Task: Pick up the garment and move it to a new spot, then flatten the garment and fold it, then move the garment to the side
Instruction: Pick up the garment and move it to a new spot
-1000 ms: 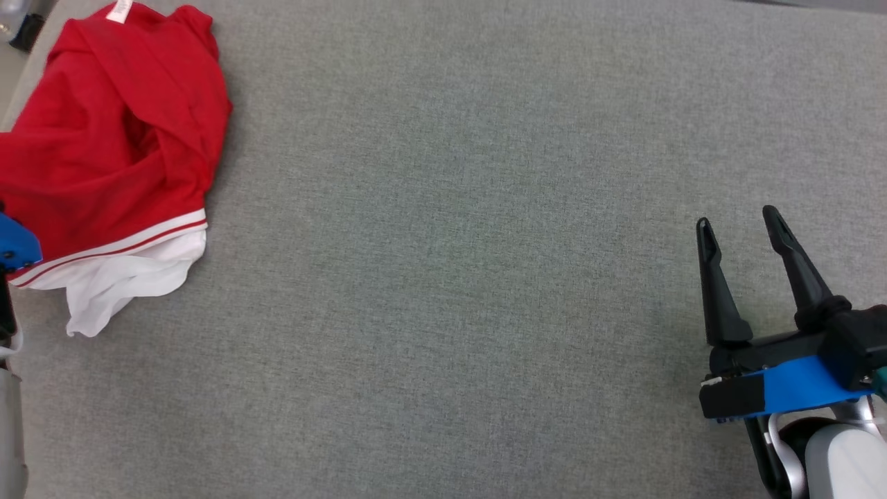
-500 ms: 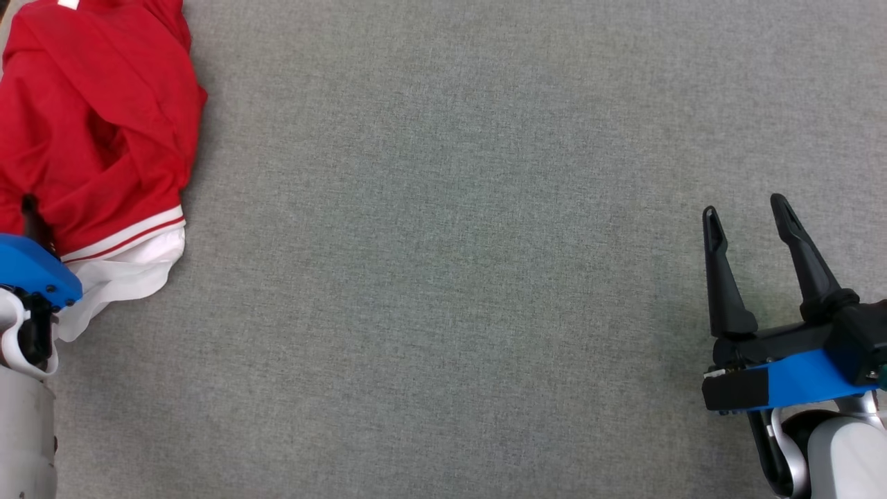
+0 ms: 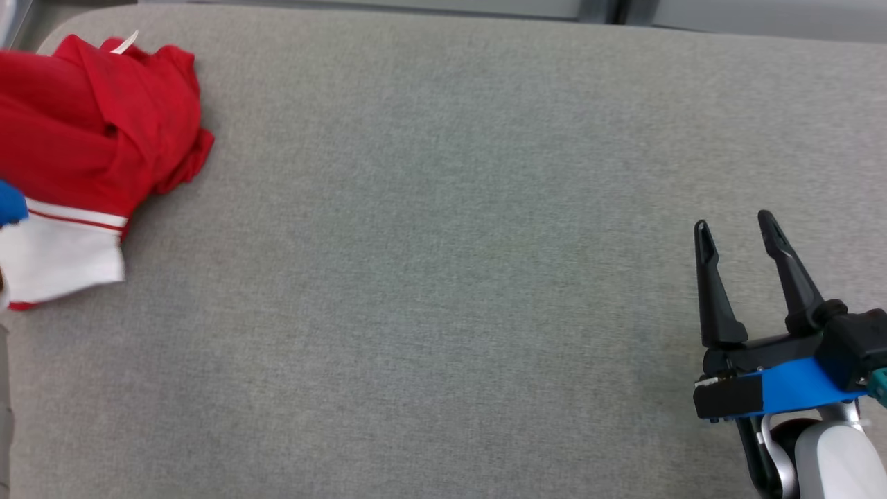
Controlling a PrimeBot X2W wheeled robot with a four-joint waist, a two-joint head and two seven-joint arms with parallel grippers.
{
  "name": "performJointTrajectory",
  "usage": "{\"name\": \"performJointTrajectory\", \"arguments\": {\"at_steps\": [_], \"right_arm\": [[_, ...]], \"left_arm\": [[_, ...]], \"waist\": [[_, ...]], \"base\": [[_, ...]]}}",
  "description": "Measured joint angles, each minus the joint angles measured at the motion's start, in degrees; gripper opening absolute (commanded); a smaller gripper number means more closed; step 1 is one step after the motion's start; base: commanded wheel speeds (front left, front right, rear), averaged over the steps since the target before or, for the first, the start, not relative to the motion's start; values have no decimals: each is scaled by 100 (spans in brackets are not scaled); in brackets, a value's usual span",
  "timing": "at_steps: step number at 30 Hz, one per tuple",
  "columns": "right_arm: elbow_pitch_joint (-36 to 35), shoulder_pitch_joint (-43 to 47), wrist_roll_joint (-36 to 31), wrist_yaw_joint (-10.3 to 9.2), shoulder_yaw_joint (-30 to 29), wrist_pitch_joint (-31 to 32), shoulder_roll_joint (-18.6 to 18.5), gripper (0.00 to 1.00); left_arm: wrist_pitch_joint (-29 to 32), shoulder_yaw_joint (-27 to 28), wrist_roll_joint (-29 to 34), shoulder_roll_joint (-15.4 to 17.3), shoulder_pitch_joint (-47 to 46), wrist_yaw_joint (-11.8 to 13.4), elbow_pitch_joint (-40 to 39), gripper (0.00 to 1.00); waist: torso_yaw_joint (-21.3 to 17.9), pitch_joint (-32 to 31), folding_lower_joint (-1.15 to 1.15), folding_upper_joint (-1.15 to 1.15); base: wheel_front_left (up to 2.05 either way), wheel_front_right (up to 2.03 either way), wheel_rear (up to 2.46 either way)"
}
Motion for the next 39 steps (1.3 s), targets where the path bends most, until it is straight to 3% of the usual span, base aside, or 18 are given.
{"name": "performJointTrajectory", "arguments": {"at_steps": [9, 21, 30, 34, 39], "right_arm": [[354, 57, 349, 0, 63, -347, -1, 100], [810, 2, 783, 0, 170, -721, 0, 100], [1080, -104, 1048, 0, 186, -839, -2, 100], [1129, -129, 1085, 0, 174, -854, -2, 100], [1099, -167, 1107, 0, 142, -855, -1, 100]], "left_arm": [[16, -439, 305, -21, -691, 4, -1366, 0], [1085, -1218, 560, -386, -1627, 48, -3510, 0], [1424, -1904, 650, -956, -2232, -34, -3840, 0], [1388, -2129, 623, -1236, -2329, -55, -3732, 0], [1319, -2315, 619, -1313, -2025, -68, -3554, 0]], "waist": [[-454, -325, 0, 0], [-1615, -329, 0, 0], [-2379, -260, 1, 0], [-2502, -261, 0, 0], [-2504, -253, 0, 0]], "base": [[0, 0, 0], [0, 0, 0], [0, 0, 0], [0, 0, 0], [0, 0, 0]]}}
